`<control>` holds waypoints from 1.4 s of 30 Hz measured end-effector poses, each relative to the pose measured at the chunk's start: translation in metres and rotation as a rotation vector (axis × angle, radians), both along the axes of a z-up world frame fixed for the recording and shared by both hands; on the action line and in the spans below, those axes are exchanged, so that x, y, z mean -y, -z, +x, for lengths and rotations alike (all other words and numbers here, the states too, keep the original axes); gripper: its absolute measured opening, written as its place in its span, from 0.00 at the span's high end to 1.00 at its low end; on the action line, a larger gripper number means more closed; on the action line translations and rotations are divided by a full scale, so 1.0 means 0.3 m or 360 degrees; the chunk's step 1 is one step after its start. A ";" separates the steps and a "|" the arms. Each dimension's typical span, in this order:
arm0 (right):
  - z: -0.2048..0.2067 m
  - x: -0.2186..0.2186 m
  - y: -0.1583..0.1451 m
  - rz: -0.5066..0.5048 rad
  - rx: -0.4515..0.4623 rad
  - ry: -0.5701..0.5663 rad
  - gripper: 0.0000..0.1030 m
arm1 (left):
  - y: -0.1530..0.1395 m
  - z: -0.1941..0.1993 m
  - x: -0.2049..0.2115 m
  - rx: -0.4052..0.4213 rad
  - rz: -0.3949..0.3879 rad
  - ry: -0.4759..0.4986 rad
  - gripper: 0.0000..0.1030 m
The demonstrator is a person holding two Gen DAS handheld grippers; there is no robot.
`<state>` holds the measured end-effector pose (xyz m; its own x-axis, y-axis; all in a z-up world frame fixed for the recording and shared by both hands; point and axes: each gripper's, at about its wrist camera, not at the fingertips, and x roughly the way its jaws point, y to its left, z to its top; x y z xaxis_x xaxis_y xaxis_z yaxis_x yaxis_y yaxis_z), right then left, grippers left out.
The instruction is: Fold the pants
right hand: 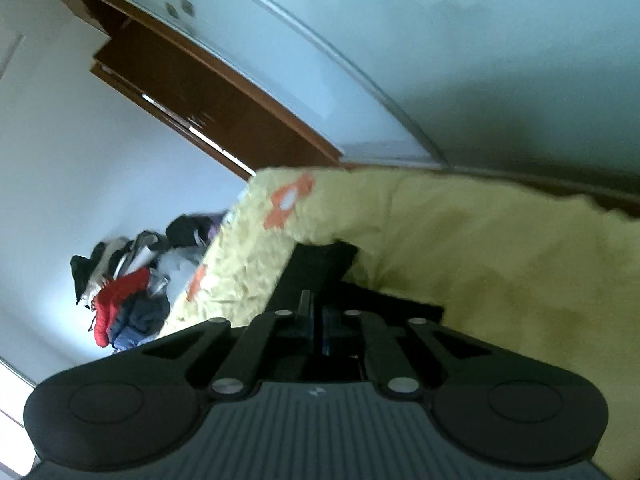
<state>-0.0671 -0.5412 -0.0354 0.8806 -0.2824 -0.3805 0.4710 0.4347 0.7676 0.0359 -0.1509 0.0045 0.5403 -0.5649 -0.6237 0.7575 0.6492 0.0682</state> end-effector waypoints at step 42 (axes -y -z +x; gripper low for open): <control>0.381 -0.818 -0.111 -0.1488 -0.0732 -0.1665 0.00 | 0.017 0.191 -0.393 -0.0076 0.0187 -0.0415 0.01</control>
